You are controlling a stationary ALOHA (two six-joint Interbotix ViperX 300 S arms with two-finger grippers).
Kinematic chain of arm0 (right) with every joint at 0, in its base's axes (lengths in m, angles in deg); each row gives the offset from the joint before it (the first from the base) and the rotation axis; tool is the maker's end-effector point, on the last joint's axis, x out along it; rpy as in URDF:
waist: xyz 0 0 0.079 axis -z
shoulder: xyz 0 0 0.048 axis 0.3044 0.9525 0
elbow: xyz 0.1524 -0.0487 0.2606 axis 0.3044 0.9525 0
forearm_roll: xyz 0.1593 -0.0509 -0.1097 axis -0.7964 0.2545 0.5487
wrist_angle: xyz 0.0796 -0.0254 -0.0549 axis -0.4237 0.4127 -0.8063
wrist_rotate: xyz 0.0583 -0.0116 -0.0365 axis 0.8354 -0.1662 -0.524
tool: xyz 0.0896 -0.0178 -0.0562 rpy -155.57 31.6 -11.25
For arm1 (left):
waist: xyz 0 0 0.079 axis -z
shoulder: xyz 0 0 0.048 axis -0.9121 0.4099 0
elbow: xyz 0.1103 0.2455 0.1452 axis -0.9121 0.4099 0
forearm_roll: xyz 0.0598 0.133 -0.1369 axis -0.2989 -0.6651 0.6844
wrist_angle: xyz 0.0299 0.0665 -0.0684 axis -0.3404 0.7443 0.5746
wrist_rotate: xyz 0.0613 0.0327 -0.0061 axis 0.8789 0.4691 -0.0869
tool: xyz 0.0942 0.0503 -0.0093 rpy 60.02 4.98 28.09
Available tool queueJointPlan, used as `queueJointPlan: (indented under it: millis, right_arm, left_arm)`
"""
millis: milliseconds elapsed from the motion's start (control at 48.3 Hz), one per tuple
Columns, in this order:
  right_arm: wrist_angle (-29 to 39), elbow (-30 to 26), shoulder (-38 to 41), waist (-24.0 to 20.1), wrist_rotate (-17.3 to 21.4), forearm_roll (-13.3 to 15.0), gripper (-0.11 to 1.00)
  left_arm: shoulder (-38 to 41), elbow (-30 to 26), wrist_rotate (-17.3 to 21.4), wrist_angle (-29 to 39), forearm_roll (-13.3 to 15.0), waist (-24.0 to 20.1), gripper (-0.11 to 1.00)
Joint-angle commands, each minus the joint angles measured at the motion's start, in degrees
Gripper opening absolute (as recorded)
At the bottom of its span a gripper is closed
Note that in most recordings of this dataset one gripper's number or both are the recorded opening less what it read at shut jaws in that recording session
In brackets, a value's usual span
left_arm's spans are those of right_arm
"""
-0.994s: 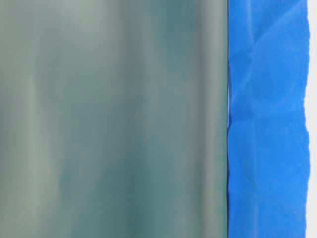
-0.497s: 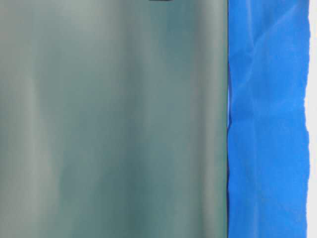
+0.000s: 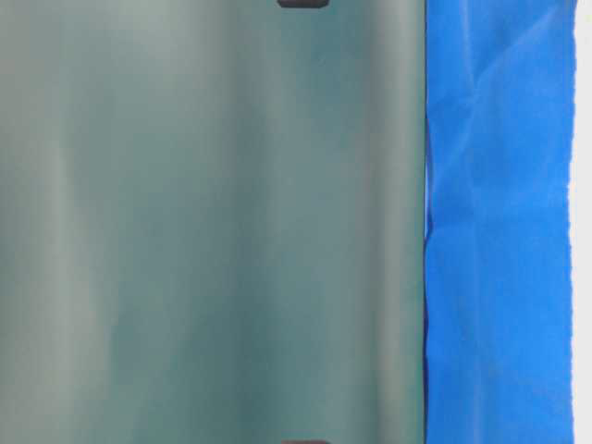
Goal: Fold the yellow towel.
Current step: 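Release the fold and regrasp the folded strip's ends with both grippers, then lift the strip and swing it vertical, right gripper up, left down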
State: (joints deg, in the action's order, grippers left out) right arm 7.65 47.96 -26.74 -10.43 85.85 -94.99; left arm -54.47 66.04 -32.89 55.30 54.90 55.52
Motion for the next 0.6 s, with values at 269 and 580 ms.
queueJointPlan:
  millis: [269, 580]
  right_arm:
    - [3.2, -0.7, -6.9, 0.9, -1.1, 0.7, 0.02]
    - [10.8, -2.5, -19.1, 4.2, -0.9, 3.7, 0.02]
  left_arm:
    - [-5.7, -4.1, 1.7, 10.5, -0.3, 0.2, 0.01]
    - [-17.3, -6.2, 1.7, 16.5, -0.2, 0.2, 0.01]
